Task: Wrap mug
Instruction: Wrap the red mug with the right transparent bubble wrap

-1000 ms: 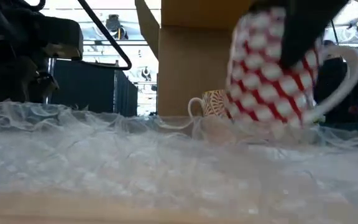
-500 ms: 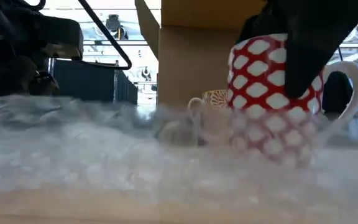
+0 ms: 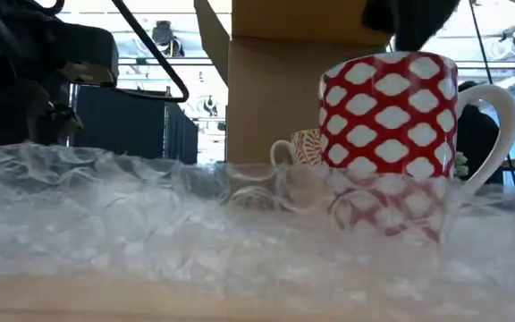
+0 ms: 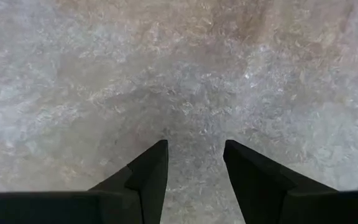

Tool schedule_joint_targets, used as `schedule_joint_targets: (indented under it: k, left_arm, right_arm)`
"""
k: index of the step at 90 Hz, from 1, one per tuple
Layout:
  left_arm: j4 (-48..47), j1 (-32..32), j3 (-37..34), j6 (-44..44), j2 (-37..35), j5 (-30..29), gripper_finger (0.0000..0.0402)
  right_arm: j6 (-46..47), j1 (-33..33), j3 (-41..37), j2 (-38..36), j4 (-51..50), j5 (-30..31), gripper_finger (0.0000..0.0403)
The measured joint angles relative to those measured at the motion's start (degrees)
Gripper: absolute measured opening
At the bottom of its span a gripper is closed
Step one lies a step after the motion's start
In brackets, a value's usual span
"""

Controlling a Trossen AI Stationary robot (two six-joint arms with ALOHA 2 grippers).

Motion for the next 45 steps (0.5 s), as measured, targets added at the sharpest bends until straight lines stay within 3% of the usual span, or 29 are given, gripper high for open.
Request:
schedule_joint_targets:
  k: [18, 45]
  left_arm:
    - [0.0, 0.0, 0.0, 0.1, 0.0, 2.0, 0.0151]
    - [-0.1, 0.0, 0.0, 0.1, 0.0, 2.1, 0.0151]
  right_arm:
    - [10.3, 3.4, 0.0, -4.1, -9.1, 0.8, 0.0161]
    - [29.7, 13.9, -2.5, -4.5, -20.6, 3.2, 0.0198]
